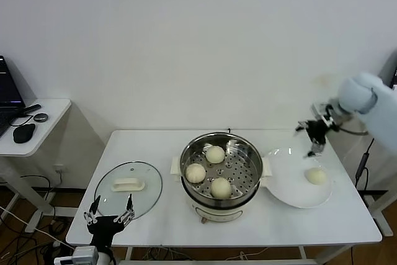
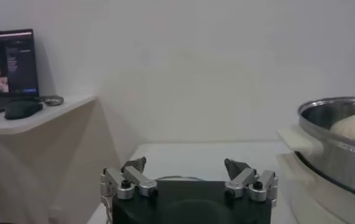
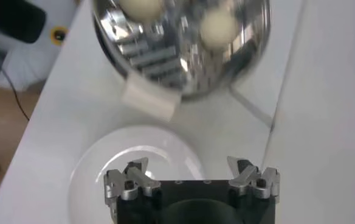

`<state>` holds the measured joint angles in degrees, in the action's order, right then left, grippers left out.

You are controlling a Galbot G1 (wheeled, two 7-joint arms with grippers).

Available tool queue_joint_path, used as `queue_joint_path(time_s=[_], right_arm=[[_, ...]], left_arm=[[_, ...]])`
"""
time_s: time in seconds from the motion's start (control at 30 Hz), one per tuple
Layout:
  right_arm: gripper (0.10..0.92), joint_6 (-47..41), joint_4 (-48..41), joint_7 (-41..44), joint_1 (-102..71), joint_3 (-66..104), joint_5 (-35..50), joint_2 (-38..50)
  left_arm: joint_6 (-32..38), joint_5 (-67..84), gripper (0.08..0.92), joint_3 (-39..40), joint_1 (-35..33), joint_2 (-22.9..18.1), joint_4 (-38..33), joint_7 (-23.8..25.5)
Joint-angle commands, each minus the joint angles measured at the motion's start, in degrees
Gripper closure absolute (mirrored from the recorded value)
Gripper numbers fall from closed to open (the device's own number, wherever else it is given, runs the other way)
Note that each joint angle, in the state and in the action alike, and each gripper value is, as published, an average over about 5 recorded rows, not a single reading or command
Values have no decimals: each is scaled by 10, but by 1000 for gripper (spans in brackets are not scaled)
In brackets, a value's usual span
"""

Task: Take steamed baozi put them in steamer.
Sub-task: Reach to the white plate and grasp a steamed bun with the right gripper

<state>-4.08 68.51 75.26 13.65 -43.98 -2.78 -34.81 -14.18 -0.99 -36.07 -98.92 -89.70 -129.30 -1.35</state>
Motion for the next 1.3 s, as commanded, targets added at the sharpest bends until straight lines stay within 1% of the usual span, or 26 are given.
queue_joint_path(time_s=[0.03, 0.17, 0.27, 0.37, 0.6, 0.83, 1.1, 1.3], right_arm=[[203, 36, -144, -17, -160, 129, -165, -34], [203, 51, -186, -25, -165, 135, -217, -70], [203, 71, -230, -38, -168, 149, -230, -103], [203, 76, -245, -41, -172, 157, -233, -119], [203, 79, -261, -29, -174, 167, -260, -133], [203, 92, -297, -43, -182, 197, -277, -145], [203, 113, -354, -81, -187, 237, -307, -168], [203, 114, -363, -92, -183, 244, -308, -172]], left_arm=[[-2, -1, 177, 0, -5, 0, 2, 1], [-2, -1, 177, 0, -7, -1, 5, 1], [-1, -3, 177, 1, -8, -3, 8, 0], [-1, -3, 177, 1, -8, -3, 9, 1], [-1, -2, 177, -4, -6, -3, 11, 1], [-1, -3, 177, -1, -3, -5, 18, 1], [-1, -3, 177, -2, -1, -4, 20, 1], [-1, -4, 177, 0, -1, -6, 22, 1]])
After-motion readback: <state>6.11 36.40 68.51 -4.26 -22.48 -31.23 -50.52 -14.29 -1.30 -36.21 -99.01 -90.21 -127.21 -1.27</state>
